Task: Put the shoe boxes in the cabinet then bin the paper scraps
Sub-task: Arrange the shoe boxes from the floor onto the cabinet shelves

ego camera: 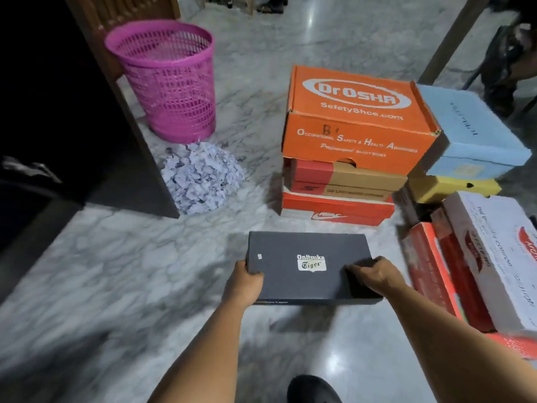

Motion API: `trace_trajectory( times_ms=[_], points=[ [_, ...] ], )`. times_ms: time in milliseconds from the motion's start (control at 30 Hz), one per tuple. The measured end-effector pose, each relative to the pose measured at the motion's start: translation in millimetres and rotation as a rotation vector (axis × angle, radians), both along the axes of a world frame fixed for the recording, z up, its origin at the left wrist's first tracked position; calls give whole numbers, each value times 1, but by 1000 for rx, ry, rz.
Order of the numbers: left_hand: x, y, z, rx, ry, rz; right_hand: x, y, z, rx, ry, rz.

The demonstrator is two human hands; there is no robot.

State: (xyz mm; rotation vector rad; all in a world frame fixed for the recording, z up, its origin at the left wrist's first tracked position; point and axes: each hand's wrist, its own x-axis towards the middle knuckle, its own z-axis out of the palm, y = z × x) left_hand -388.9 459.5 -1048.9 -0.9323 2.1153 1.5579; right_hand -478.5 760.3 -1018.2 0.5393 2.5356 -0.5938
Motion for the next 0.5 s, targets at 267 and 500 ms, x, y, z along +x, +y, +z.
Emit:
trace_trajectory(
  times_ms=[267, 500],
  points=[
    [162, -172, 28, -18, 65, 694, 47, -198, 26, -469, -192, 556],
    [271, -253, 102, -375, 317, 1150, 89, -383, 54, -872, -67, 782]
  ],
)
